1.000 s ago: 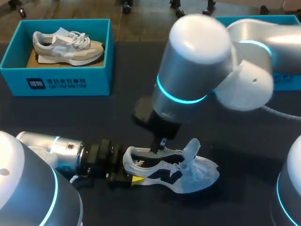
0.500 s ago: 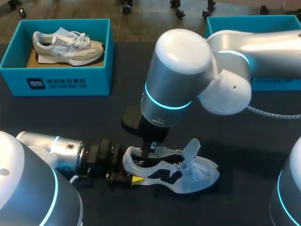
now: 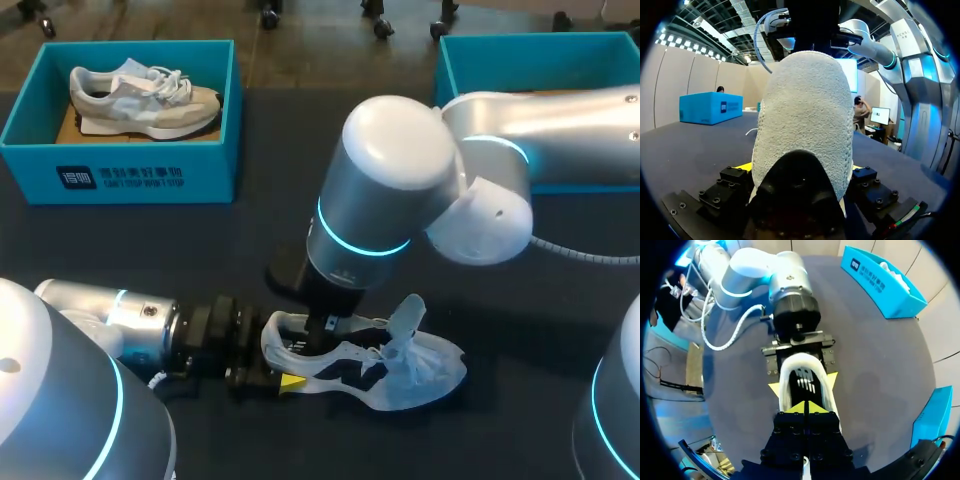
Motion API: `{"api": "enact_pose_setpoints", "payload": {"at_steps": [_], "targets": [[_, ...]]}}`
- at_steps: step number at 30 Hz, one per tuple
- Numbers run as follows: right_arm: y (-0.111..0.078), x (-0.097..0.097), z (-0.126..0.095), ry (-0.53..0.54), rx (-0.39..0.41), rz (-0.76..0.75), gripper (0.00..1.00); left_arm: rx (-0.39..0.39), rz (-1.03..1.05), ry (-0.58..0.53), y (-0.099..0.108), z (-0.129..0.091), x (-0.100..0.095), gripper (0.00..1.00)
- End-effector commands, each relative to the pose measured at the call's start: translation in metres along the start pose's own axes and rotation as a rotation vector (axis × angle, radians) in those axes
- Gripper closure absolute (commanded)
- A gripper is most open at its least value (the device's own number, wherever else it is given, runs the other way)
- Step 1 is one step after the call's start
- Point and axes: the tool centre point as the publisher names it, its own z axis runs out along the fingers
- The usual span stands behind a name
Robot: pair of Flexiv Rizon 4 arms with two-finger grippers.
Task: Take the shoe out of the shoebox, open the shoe tongue, remove and reinsert the insole, then place the shoe into the shoebox
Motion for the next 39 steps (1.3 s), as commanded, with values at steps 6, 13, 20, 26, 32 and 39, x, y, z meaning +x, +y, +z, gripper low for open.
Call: {"api": "enact_pose_setpoints", "payload": {"at_steps": [6,13,20,26,32,39], "targets": [[-0.002,-0.004,0.025,-0.004,0.008,-0.009,1.0,0.0,0.0,-0.002,0.008,0.001,-0.002,1.0],[-0.001,-0.002,0.036,0.008,0.02,-0.026,1.0,0.0,0.0,-0.002,0.008,0.001,-0.002,1.0],[-0.019,-0.003,0.043,-0.01,0.063,0.008,1.0,0.0,0.0,-0.002,0.008,0.001,-0.002,1.0],[-0.039,-0.006,0.04,-0.056,0.063,0.048,1.0,0.0,0.0,-0.002,0.008,0.001,-0.002,1.0],[-0.056,-0.014,0.031,-0.087,0.072,0.084,1.0,0.0,0.0,-0.002,0.008,0.001,-0.002,1.0],[-0.063,-0.023,0.022,-0.117,0.081,0.079,1.0,0.0,0.0,-0.002,0.008,0.001,-0.002,1.0]]}}
